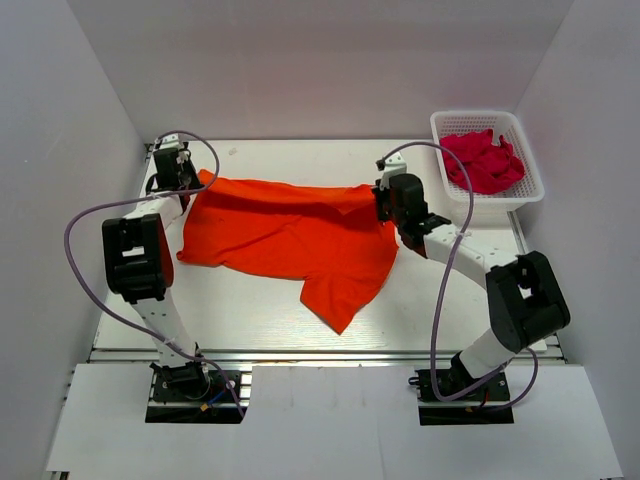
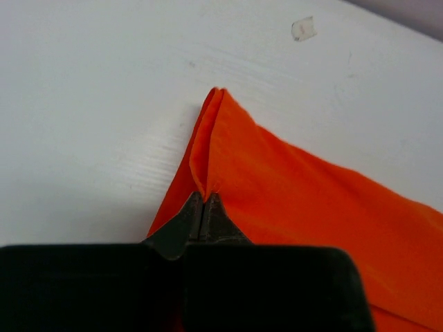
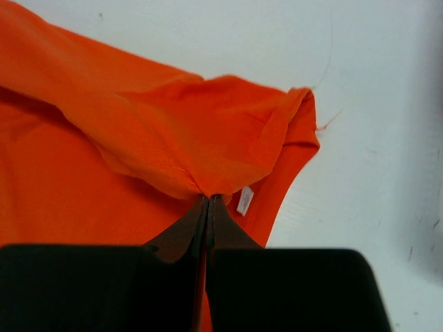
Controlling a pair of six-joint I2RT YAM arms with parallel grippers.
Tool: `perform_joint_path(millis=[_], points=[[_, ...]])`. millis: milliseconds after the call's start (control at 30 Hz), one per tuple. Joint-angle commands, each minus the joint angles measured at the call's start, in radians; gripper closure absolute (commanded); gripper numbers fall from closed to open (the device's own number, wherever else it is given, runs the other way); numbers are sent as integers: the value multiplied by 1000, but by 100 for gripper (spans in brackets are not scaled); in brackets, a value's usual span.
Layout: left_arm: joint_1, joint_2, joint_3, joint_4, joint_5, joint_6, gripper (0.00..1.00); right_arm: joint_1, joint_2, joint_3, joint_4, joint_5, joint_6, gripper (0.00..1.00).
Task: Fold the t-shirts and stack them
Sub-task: Fold the flattened tshirt in 1/3 of the way
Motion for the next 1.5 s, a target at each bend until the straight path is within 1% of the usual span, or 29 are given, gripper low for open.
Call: perform_joint_path(millis=[0,33,67,100,200,233,267,300,333,367,400,467,567,633,667,733,900,933,967,1000,1033,1067,1100,1167,1200,1267,1333,1400,1467], points=[[-4,-92,-52,-39,-35,-17,100,18,-44,-49,-29,82,119,100],[-4,-92,-63,-53,-46,-26,100,31,-55,-73,-35,97,150,100],[-4,-103,-75,-100,-46,-43,100,31,-65,-107,-32,119,169,100],[-4,-112,-95,-116,-46,-52,100,32,-78,-122,-22,113,208,100],[5,-121,-117,-166,-68,-93,100,41,-104,-199,-17,58,236,100],[5,-121,-126,-180,-68,-115,94,46,-99,-207,-29,27,268,100],[14,-121,-126,-208,-68,-115,78,48,-102,-207,-54,22,288,89],[14,-132,-106,-225,-80,-124,68,49,-98,-204,-64,-17,281,80],[14,-132,-91,-248,-95,-124,54,49,-102,-202,-75,-16,279,71],[14,-141,-75,-286,-110,-124,25,52,-108,-198,-94,-24,266,63],[14,-141,-43,-306,-141,-135,14,49,-119,-178,-101,-28,246,10],[14,-176,-5,-334,-141,-135,0,48,-147,-157,-126,-27,238,10],[14,-218,27,-343,-131,-121,0,46,-164,-123,-108,-16,230,10],[0,-230,40,-317,-108,-112,0,46,-155,-86,-92,-17,226,10],[0,-230,40,-283,-38,-112,0,43,-116,-71,-91,-21,223,10],[0,-197,53,-246,83,-99,0,38,-55,11,-115,-20,242,10],[0,-36,149,-237,214,-109,0,19,144,150,-129,-25,278,10],[0,28,179,-223,262,-109,0,15,167,184,-135,-31,284,10],[0,61,196,-223,280,-109,0,6,187,221,-138,-56,295,10],[0,95,230,-223,305,-109,0,-15,248,248,-138,-79,299,10],[0,125,244,-211,314,-118,0,-24,270,279,-134,-88,301,10],[0,186,260,-211,314,-118,0,-38,289,290,-128,-129,315,10],[0,219,282,-211,325,-118,0,-58,347,302,-131,-137,322,10],[0,271,343,-239,325,-118,0,-87,399,348,-131,-162,348,10],[0,312,356,-239,325,-118,0,-107,425,359,-129,-203,356,10],[0,343,380,-239,325,-130,0,-139,474,390,-137,-255,381,10],[0,368,412,-266,325,-141,0,-170,540,419,-187,-261,407,10],[0,377,413,-292,282,-141,0,-179,569,449,-221,-269,437,10],[0,368,373,-303,265,-141,0,-212,614,472,-250,-304,453,10]])
